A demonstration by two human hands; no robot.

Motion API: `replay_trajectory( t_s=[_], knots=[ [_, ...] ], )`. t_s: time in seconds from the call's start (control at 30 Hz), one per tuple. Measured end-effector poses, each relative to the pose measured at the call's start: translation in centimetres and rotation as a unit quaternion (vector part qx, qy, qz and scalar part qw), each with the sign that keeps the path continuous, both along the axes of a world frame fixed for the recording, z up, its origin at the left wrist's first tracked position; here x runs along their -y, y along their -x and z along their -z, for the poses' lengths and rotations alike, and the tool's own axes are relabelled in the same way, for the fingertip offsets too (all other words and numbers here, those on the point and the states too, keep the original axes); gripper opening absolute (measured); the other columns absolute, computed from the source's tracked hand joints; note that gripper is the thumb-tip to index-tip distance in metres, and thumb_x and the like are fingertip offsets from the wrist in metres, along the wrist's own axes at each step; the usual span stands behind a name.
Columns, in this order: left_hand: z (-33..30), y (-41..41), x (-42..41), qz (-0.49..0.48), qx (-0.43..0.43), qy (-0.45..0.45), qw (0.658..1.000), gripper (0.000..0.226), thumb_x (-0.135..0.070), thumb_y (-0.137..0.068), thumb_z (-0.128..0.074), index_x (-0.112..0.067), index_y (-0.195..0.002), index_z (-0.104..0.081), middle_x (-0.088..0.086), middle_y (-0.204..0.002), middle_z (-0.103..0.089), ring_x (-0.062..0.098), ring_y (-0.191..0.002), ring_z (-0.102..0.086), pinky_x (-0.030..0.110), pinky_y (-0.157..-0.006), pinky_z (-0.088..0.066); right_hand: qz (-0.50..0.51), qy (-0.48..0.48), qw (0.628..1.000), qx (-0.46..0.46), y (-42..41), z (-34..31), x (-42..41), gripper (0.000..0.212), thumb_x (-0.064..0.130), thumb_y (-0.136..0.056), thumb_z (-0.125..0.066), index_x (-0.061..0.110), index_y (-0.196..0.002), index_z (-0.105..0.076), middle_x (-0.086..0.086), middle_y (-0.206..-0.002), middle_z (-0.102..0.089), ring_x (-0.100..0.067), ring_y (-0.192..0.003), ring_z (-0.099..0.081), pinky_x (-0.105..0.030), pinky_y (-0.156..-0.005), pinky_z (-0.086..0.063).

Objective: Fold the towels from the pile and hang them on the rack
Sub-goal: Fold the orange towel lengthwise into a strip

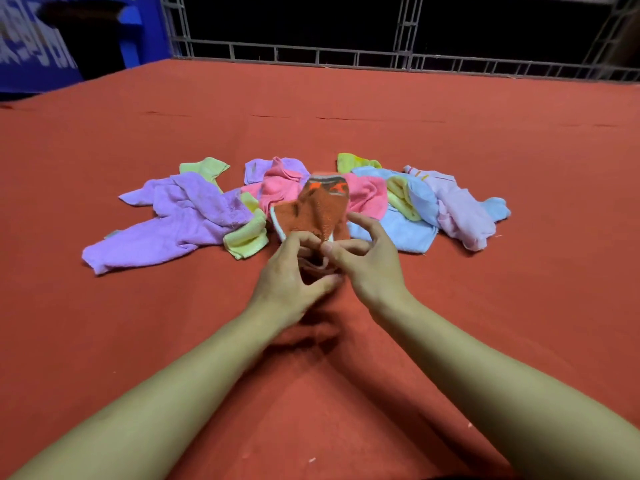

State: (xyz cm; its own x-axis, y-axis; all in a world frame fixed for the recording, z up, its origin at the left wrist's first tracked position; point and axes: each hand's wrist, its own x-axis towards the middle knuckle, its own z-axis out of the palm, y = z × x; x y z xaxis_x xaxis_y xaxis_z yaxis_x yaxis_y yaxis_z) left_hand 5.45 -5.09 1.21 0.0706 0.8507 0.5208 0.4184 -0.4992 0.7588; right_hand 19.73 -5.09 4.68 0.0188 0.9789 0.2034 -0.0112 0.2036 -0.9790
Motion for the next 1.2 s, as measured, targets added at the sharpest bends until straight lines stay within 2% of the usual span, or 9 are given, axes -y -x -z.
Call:
replay_trajectory(
  t_s=[0.1,0.17,0.33,0.47,0.57,0.73,0.87,1.0,1.2],
  knots=[
    [-1.7,0.0,2.9,0.028,0.062,0.012,0.998,0.019,-0.026,-0.086,-0.074,-0.034,-0.092,-0.059,-0.011,-0.086,-0.070,0.001,-0.083,-0.068,0.017,-0.075,-0.050,-0.002,-0.053,0.999,0.008,-0.3,-1.2,4.4,0.056,0.005,-0.081,-0.077,0.020,-0.128,-0.051,-0.007,-0.083,-0.075,-0.017,-0.082,-0.072,-0.027,-0.077,-0.056],
    [-2.7,0.5,4.7,0.056,0.051,0.012,0.997,0.006,-0.035,-0.089,-0.063,-0.039,-0.093,-0.065,-0.014,-0.089,-0.072,0.004,-0.084,-0.068,0.023,-0.078,-0.052,-0.006,-0.098,0.995,0.036,-0.9,-1.6,6.6,0.056,0.003,-0.081,-0.076,0.021,-0.127,-0.050,0.000,-0.082,-0.075,-0.006,-0.080,-0.069,-0.018,-0.076,-0.050],
    [-5.0,1.7,7.8,0.093,0.035,0.022,0.995,0.017,-0.021,-0.091,-0.051,-0.031,-0.090,-0.065,-0.028,-0.078,-0.067,-0.011,-0.073,-0.058,0.011,-0.071,-0.044,-0.011,-0.159,0.975,0.156,-1.7,-1.4,8.5,0.060,0.016,-0.078,-0.079,0.034,-0.126,-0.047,0.015,-0.098,-0.063,0.001,-0.094,-0.059,-0.018,-0.081,-0.046],
    [-6.3,2.4,8.7,0.108,0.070,0.063,0.990,0.018,-0.011,-0.096,-0.055,-0.021,-0.088,-0.066,-0.024,-0.076,-0.069,-0.009,-0.073,-0.059,0.008,-0.073,-0.044,-0.074,-0.140,0.957,0.244,-1.9,-1.9,7.9,0.035,0.038,-0.083,-0.066,0.028,-0.117,-0.064,0.008,-0.112,-0.068,-0.007,-0.104,-0.061,-0.034,-0.094,-0.049],
    [-7.0,2.9,9.0,0.103,0.063,0.064,0.991,0.014,-0.024,-0.087,-0.055,-0.021,-0.085,-0.069,-0.014,-0.076,-0.069,-0.005,-0.073,-0.059,0.011,-0.073,-0.045,-0.137,-0.119,0.952,0.246,-2.0,-2.4,7.5,0.006,0.026,-0.092,-0.064,0.023,-0.096,-0.067,-0.001,-0.090,-0.072,-0.018,-0.081,-0.067,-0.035,-0.081,-0.052],
    [-9.3,3.9,9.3,0.064,0.012,0.021,0.998,0.014,-0.030,-0.087,-0.056,-0.026,-0.084,-0.069,-0.013,-0.075,-0.068,-0.004,-0.071,-0.058,0.012,-0.070,-0.045,-0.097,-0.158,0.959,0.215,-1.9,-4.5,8.0,0.010,0.017,-0.097,-0.060,0.017,-0.089,-0.065,0.007,-0.075,-0.064,-0.002,-0.067,-0.055,-0.023,-0.065,-0.044],
    [-12.4,4.5,9.5,0.034,-0.058,-0.054,0.996,0.012,-0.030,-0.092,-0.057,-0.037,-0.088,-0.066,-0.021,-0.081,-0.069,-0.006,-0.076,-0.060,0.013,-0.074,-0.045,-0.032,-0.209,0.957,0.198,-1.8,-7.8,8.0,0.015,0.024,-0.097,-0.057,0.019,-0.092,-0.070,0.009,-0.085,-0.071,-0.001,-0.079,-0.060,-0.023,-0.076,-0.047],
    [-17.7,4.7,9.4,0.019,-0.146,-0.101,0.984,0.013,-0.038,-0.091,-0.052,-0.040,-0.083,-0.063,-0.029,-0.076,-0.064,-0.009,-0.072,-0.056,0.013,-0.070,-0.041,0.023,-0.288,0.934,0.210,-1.8,-13.0,8.0,0.013,0.026,-0.094,-0.056,0.026,-0.085,-0.065,0.016,-0.076,-0.065,0.006,-0.072,-0.056,-0.016,-0.071,-0.043],
    [-30.3,4.5,9.8,-0.002,-0.154,-0.208,0.966,0.021,-0.028,-0.095,-0.062,-0.035,-0.076,-0.063,-0.021,-0.065,-0.063,-0.009,-0.061,-0.053,0.010,-0.061,-0.038,0.073,-0.400,0.890,0.208,-2.2,-25.0,8.6,0.013,0.022,-0.096,-0.061,0.027,-0.085,-0.066,0.018,-0.075,-0.065,0.008,-0.072,-0.058,-0.011,-0.070,-0.043]
  ],
)
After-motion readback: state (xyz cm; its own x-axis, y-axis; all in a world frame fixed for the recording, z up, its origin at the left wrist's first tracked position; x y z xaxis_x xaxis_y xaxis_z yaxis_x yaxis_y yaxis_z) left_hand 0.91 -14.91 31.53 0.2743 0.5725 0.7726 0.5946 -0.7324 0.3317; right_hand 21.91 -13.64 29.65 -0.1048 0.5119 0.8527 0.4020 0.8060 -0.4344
